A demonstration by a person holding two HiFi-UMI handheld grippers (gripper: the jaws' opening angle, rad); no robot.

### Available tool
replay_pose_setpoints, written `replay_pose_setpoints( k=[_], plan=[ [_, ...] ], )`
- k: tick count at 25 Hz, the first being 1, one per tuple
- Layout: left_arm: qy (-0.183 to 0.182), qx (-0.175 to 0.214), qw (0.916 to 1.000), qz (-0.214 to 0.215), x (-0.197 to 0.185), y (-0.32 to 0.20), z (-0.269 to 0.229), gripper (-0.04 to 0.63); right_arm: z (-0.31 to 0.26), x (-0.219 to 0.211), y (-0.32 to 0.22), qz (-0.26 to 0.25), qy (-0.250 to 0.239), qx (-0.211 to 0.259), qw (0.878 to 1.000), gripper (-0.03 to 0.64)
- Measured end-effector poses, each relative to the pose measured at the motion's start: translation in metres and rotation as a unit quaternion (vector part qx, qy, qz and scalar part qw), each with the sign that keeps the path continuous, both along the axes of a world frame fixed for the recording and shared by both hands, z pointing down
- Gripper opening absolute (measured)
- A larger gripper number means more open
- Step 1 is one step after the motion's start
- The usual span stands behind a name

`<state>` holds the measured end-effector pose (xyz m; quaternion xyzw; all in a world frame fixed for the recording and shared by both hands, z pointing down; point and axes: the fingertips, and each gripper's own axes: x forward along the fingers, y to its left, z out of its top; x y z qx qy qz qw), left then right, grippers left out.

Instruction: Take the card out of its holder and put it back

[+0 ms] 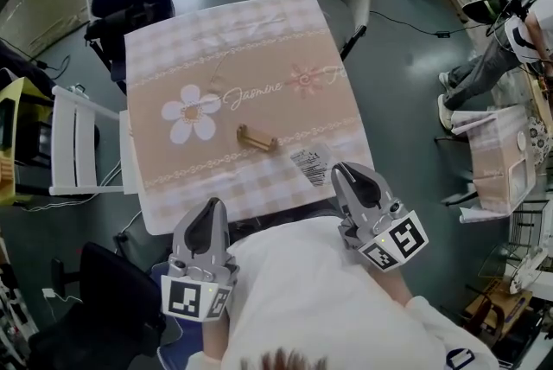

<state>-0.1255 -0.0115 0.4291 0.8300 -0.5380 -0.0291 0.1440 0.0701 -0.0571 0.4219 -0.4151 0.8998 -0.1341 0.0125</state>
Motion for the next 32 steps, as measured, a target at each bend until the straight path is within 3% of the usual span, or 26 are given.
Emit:
replay_pose_setpoints(
  k=[15,24,32],
  plan=[
    [0.0,-0.005,1.0,-0.003,-0.006,-0.022,0.004,0.003,-0.002,-0.007,-0.032,-0.007,-0.002,0.005,1.0,0.018],
    [0.002,-0.011,0.9992,-0.038,-0.03,-0.028,0.006,0.003,-0.004,-0.04,-0.076,-0.065,0.008,0.032,0.997,0.019],
    [0.006,-0.021,0.999,-0.038,-0.033,-0.035,0.01,0.003,0.013,-0.077,-0.104,-0.124,0.024,0.029,0.992,0.019]
  ],
)
